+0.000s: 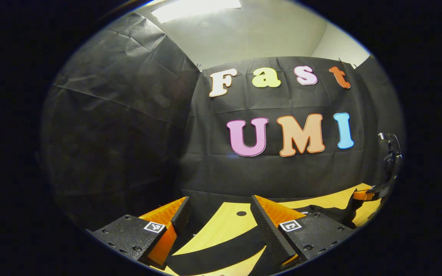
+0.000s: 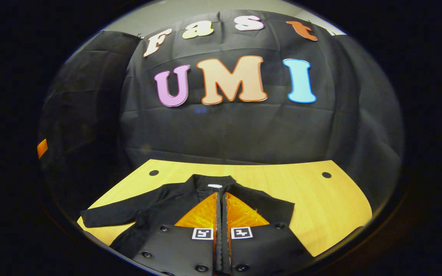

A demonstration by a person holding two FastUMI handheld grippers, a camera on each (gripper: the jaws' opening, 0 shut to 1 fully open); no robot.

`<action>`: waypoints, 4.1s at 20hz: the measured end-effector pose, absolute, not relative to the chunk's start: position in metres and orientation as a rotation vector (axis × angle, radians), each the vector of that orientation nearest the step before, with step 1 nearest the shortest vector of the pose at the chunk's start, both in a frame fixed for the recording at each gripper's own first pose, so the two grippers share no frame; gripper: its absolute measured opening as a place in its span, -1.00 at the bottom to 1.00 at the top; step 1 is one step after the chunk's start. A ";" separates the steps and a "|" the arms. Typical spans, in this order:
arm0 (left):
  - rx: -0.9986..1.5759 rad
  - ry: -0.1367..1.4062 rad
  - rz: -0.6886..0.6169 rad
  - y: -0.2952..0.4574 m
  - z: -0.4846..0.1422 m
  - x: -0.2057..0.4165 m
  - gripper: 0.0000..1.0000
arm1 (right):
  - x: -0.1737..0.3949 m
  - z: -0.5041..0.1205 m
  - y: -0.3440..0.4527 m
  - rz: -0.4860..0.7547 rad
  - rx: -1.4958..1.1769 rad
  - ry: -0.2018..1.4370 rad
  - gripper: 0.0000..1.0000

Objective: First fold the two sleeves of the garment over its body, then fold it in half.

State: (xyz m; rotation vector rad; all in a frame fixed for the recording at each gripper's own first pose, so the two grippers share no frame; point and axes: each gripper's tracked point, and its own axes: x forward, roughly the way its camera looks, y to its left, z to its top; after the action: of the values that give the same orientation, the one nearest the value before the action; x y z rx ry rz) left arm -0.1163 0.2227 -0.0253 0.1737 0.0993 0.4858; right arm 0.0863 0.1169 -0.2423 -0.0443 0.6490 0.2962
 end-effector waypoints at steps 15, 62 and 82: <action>0.115 0.214 0.493 0.295 -0.072 -0.127 0.90 | 0.093 -0.287 0.276 0.475 -0.073 0.716 -0.94; -0.167 0.776 0.476 0.299 -0.320 -0.179 -1.00 | 0.059 -0.220 0.143 0.298 -0.127 0.630 0.93; 0.056 0.511 0.255 0.195 -0.179 -0.022 -1.00 | 0.038 -0.222 0.013 0.180 -0.008 0.622 0.94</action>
State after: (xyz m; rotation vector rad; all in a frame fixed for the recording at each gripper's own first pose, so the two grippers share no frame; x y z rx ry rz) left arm -0.0219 0.1953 -0.1792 0.0557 0.5108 0.2546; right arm 0.0382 0.0129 -0.2216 -0.0080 0.6216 0.1800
